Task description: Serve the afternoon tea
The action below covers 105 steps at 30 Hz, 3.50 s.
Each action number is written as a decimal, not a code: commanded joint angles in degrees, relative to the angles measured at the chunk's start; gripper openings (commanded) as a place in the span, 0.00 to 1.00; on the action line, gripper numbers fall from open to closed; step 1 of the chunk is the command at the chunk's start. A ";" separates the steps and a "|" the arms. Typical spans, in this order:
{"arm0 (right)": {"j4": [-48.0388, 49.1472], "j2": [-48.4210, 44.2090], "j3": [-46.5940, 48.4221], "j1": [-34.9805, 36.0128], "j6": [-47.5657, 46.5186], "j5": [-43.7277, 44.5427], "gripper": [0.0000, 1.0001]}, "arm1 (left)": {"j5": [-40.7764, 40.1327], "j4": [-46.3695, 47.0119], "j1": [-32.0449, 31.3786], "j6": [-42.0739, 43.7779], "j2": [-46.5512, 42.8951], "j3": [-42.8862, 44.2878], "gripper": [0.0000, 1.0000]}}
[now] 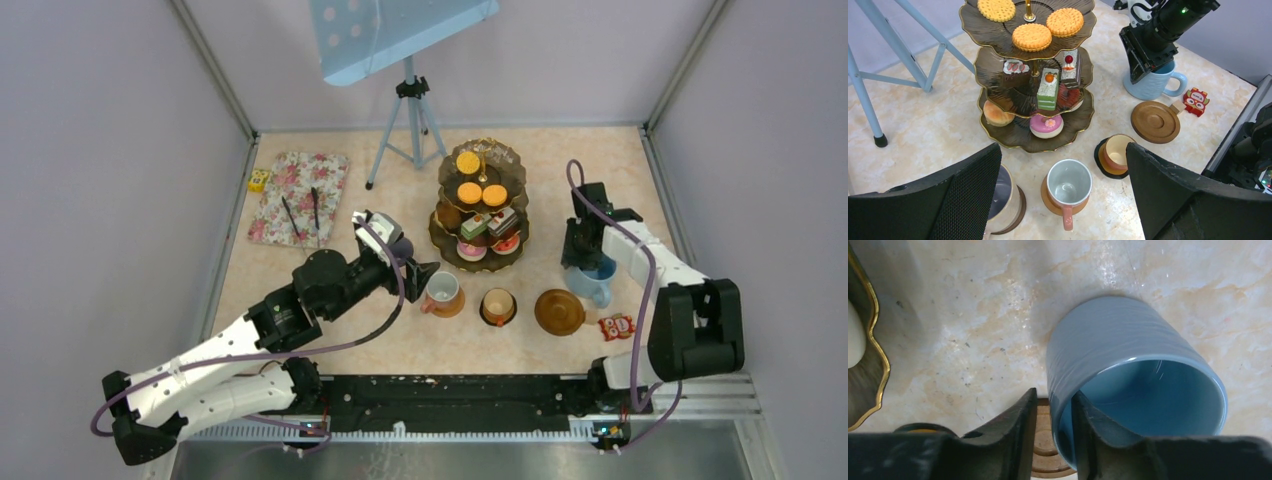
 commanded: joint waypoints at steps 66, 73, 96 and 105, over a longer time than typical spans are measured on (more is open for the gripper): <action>-15.83 -3.87 -2.04 17.06 60.64 12.50 0.17 | -0.10 1.65 0.35 1.63 -2.20 -1.59 0.99; -16.49 -8.11 -1.01 17.28 58.68 11.69 0.68 | -0.11 1.33 0.34 1.62 -1.42 -0.71 0.99; -5.79 -33.49 22.26 17.24 3.34 8.40 0.93 | -15.01 5.41 0.36 11.88 6.46 17.24 0.99; 3.64 -40.34 25.62 17.24 -5.97 3.94 0.94 | -19.04 3.24 0.39 12.53 3.49 26.82 0.99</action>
